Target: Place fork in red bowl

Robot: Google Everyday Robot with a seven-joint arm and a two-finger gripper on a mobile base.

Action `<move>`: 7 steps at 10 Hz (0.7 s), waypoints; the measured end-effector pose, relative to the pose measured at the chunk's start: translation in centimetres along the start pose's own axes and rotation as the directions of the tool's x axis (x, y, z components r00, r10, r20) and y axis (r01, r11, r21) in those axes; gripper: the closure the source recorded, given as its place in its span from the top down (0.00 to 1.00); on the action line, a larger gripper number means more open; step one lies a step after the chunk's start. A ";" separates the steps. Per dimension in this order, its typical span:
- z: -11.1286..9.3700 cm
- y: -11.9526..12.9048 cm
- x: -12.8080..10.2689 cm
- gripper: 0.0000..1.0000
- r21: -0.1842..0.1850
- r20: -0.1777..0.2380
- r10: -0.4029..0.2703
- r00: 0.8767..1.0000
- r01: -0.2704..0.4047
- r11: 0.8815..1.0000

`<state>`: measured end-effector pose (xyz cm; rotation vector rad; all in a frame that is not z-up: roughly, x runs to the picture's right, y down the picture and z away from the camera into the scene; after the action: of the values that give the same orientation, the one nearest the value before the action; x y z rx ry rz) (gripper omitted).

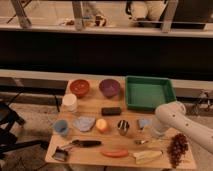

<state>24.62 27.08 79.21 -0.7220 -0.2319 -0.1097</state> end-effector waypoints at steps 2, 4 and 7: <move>0.1 0.1 0.3 0.51 0.001 0.006 0.002 1.000 -0.002 1.000; 0.3 0.1 0.4 0.31 0.001 0.012 0.001 1.000 -0.001 1.000; 0.4 0.1 0.6 0.14 0.002 0.019 -0.003 1.000 0.002 1.000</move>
<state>25.12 27.38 79.61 -0.7213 -0.2508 -0.1051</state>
